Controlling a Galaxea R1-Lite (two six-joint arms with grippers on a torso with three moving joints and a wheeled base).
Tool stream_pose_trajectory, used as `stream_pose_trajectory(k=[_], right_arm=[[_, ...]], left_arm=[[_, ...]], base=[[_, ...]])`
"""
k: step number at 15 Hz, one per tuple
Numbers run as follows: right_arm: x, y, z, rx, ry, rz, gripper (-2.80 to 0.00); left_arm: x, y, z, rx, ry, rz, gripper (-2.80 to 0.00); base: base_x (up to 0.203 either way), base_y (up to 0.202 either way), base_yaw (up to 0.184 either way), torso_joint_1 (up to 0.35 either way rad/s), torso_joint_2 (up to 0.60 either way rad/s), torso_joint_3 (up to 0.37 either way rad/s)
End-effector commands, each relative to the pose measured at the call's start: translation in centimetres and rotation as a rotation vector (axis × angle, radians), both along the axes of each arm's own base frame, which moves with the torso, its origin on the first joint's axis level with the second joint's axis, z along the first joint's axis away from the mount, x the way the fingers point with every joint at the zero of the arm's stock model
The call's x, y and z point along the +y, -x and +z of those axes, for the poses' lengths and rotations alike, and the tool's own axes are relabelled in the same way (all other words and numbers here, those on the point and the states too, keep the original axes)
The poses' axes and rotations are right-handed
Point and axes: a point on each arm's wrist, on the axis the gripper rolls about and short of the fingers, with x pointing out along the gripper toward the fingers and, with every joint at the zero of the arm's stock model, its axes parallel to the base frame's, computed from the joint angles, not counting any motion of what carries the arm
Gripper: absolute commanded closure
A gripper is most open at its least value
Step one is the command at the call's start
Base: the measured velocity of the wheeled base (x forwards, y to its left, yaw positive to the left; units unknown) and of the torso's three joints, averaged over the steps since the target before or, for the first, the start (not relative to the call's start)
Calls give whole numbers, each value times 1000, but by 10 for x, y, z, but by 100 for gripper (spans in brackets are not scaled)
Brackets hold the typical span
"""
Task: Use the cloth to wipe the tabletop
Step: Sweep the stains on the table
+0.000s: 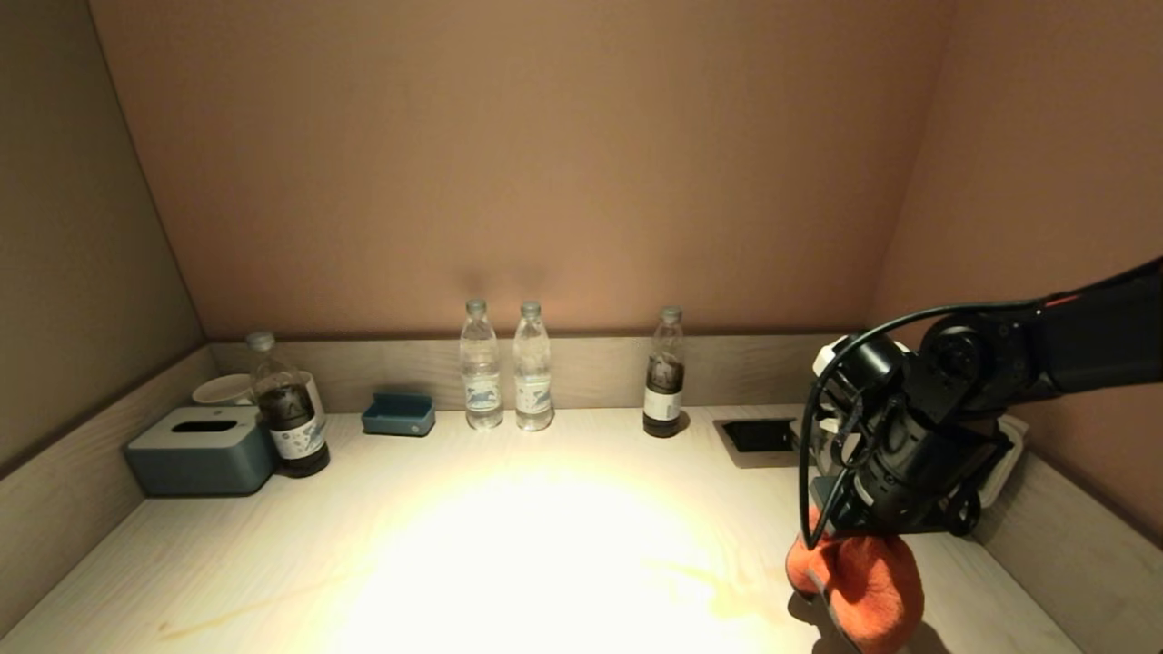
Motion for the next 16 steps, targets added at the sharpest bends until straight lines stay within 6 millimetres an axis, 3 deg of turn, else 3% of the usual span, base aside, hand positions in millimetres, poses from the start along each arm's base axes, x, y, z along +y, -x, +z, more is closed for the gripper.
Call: stream_pose_trajectory(k=[1, 10, 14, 16], right_arm=[[2, -12, -14, 46, 3, 4, 0], [-4, -35, -30, -3, -39, -10, 0], [-16, -44, -34, -22, -34, -36, 0], [-36, -49, -35, -27, -25, -74, 0]], left_arm=[[0, 0, 0, 0, 1, 0, 0], [0, 0, 0, 0, 1, 0, 0], [0, 0, 0, 0, 1, 0, 0], [0, 0, 0, 0, 1, 0, 0]], base=[[0, 0, 0, 0, 0, 0], [0, 0, 0, 0, 0, 0], [0, 0, 0, 0, 0, 0], [0, 0, 0, 0, 0, 0]])
